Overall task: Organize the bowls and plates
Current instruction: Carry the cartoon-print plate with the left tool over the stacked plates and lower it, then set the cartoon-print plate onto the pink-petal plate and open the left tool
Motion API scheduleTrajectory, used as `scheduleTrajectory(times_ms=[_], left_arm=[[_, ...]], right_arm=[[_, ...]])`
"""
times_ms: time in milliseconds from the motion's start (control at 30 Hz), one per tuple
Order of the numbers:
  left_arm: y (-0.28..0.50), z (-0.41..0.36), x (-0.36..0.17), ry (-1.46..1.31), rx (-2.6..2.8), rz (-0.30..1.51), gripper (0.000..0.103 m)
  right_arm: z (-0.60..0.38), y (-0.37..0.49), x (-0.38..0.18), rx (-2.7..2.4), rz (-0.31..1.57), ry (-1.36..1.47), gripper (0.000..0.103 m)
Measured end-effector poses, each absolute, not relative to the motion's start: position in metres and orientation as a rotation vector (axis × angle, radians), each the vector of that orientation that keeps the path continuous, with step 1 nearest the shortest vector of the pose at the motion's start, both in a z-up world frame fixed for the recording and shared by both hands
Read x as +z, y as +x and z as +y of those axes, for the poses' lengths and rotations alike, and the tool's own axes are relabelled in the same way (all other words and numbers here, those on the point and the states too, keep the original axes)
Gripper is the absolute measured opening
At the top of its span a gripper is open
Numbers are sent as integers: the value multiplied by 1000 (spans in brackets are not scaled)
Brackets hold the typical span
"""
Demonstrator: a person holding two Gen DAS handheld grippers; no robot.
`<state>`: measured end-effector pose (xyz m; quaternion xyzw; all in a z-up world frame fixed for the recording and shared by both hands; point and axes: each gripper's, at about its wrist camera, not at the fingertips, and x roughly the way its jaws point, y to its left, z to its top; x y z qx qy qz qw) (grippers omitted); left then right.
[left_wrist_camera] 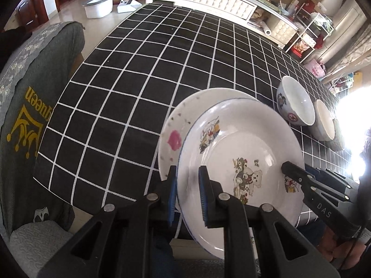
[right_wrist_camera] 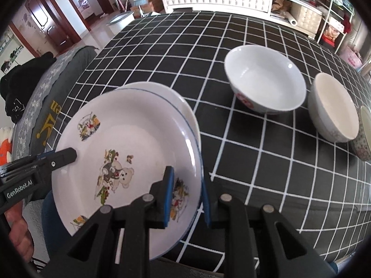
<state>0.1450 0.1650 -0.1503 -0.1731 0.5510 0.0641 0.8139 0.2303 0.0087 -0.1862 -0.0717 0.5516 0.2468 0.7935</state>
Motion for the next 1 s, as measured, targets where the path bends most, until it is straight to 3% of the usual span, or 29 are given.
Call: scheduleTrajectory(times_ms=[500, 1000], left_arm=[[158, 172, -166, -369, 136, 1190, 15], [165, 175, -167, -352, 97, 1190, 16]], right_arm=[[21, 239, -196, 505, 1215, -184, 27], [36, 242, -200, 517, 1194, -283, 35]])
